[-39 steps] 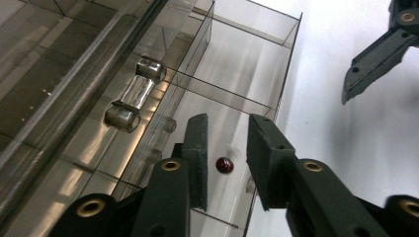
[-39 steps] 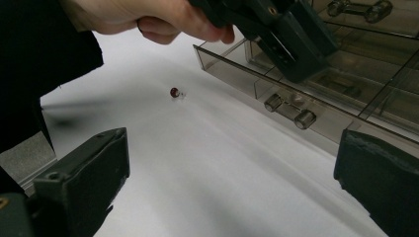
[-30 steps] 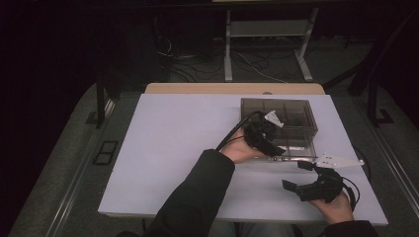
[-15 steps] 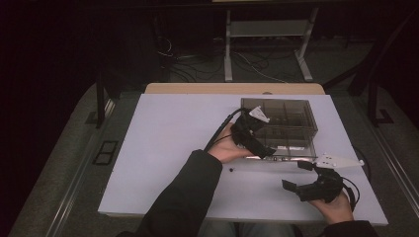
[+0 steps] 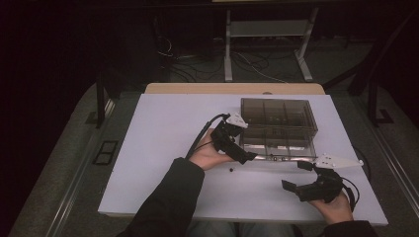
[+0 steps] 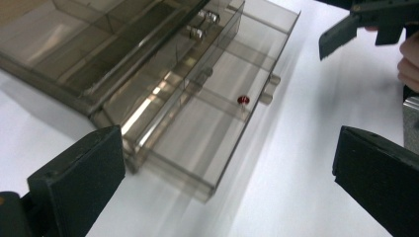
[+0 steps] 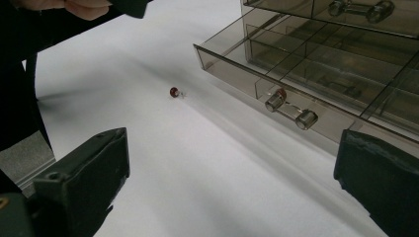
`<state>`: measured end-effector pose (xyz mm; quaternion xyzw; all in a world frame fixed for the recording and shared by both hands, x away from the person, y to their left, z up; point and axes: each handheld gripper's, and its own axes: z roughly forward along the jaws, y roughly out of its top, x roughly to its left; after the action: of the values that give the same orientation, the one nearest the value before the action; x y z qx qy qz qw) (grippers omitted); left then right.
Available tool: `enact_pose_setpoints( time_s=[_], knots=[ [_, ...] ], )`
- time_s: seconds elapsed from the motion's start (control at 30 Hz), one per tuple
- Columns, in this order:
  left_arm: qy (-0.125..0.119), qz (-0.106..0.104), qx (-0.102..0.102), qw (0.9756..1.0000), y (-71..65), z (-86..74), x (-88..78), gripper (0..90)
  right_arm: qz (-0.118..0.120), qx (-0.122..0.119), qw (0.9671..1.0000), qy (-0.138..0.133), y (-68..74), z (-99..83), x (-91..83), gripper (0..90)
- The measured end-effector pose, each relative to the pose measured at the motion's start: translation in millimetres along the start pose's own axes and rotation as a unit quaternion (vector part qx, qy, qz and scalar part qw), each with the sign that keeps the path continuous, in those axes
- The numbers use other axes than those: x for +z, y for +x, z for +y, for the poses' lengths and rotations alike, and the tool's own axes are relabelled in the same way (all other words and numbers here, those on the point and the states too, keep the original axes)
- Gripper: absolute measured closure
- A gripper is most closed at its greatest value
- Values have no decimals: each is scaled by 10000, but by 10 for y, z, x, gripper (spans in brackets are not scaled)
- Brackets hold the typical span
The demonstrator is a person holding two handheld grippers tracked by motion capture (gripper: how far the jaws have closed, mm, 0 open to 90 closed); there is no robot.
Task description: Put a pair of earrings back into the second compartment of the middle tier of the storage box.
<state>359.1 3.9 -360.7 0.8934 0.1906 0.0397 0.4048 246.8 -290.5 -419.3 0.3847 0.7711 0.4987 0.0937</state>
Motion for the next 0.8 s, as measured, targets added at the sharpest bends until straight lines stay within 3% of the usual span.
enact_pose_setpoints(
  time_s=[0.37,0.8],
  knots=[
    [-16,7,-69,10000,-10,-249,-104,0,12,28,10000,21,6,-2,3,3],
    [88,-30,-163,9998,-16,-484,-89,0,8,-10,10000,32,4,-4,10,3]
  ],
)
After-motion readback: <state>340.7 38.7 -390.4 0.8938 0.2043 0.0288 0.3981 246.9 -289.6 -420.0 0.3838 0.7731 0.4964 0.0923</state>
